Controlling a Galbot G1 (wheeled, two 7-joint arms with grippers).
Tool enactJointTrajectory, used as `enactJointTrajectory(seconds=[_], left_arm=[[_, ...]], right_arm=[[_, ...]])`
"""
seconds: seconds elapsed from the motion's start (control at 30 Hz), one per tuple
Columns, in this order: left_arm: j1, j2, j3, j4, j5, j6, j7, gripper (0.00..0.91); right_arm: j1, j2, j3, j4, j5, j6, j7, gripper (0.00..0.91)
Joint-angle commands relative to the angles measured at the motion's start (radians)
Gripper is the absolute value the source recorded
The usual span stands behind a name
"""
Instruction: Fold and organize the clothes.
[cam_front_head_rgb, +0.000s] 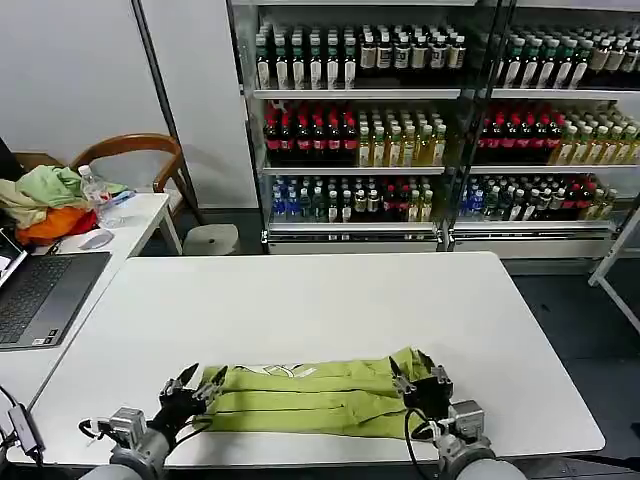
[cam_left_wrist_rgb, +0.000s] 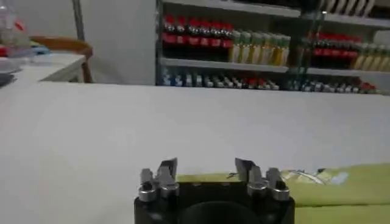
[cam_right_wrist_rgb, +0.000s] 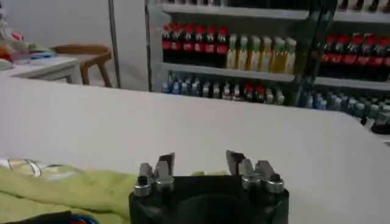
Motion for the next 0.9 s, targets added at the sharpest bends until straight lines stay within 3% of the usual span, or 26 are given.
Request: enactJointTrajectory(seconds=[0.03, 0.27, 0.3, 0.33, 0.37, 0.9], left_arm=[[-0.014, -0.050, 0.100, -0.001, -0.051, 0.013, -0.250, 0.907], [-0.027, -0.061, 0.115, 0.030, -0.054, 0.011, -0.254, 0.907], [-0.028, -0.061, 0.115, 0.030, -0.055, 0.014, -0.255, 0.846], [-0.029, -0.063, 0.116, 0.032, -0.057, 0.015, -0.254, 0.222], [-0.029, -0.062, 0.123, 0.037, -0.055, 0.013, -0.251, 0.050], [-0.026, -0.056, 0.126, 0.024, 0.009, 0.029, -0.175, 0.040]], right_arm=[[-0.047, 0.001, 0.063, 0.060, -0.030, 0.021, -0.009, 0.907], [-0.051, 0.012, 0.053, 0.044, -0.057, 0.027, -0.013, 0.907], [-0.050, 0.013, 0.053, 0.043, -0.061, 0.028, -0.013, 0.907], [-0.050, 0.014, 0.054, 0.044, -0.062, 0.029, -0.013, 0.907], [-0.049, 0.014, 0.056, 0.045, -0.062, 0.029, -0.014, 0.907], [-0.046, 0.022, 0.052, 0.036, -0.072, 0.037, -0.018, 0.907]])
